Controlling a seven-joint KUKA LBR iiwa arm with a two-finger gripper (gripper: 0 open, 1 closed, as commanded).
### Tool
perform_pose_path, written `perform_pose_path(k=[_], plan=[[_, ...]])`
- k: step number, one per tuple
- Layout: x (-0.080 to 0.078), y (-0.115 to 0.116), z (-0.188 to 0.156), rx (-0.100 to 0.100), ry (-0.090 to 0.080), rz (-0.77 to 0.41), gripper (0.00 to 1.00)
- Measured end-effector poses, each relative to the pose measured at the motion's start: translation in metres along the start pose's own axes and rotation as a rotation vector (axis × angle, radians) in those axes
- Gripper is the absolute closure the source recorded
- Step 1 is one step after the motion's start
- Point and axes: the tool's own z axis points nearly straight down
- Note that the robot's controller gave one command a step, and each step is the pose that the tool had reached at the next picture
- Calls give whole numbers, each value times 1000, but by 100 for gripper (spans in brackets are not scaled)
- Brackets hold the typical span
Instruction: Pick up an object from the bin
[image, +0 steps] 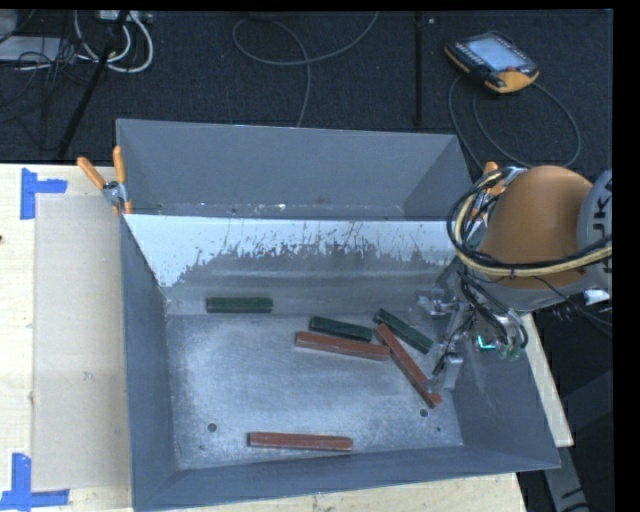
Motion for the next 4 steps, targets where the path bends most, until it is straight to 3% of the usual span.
perform_pose_path(k=[1, 2, 3, 4], plan=[[-2, 0, -4, 1, -7, -2, 0], [-13, 41, 47, 3, -14, -40, 0], [-42, 19, 84, 3, -21, -80, 100], [-42, 19, 84, 3, -21, -80, 100]])
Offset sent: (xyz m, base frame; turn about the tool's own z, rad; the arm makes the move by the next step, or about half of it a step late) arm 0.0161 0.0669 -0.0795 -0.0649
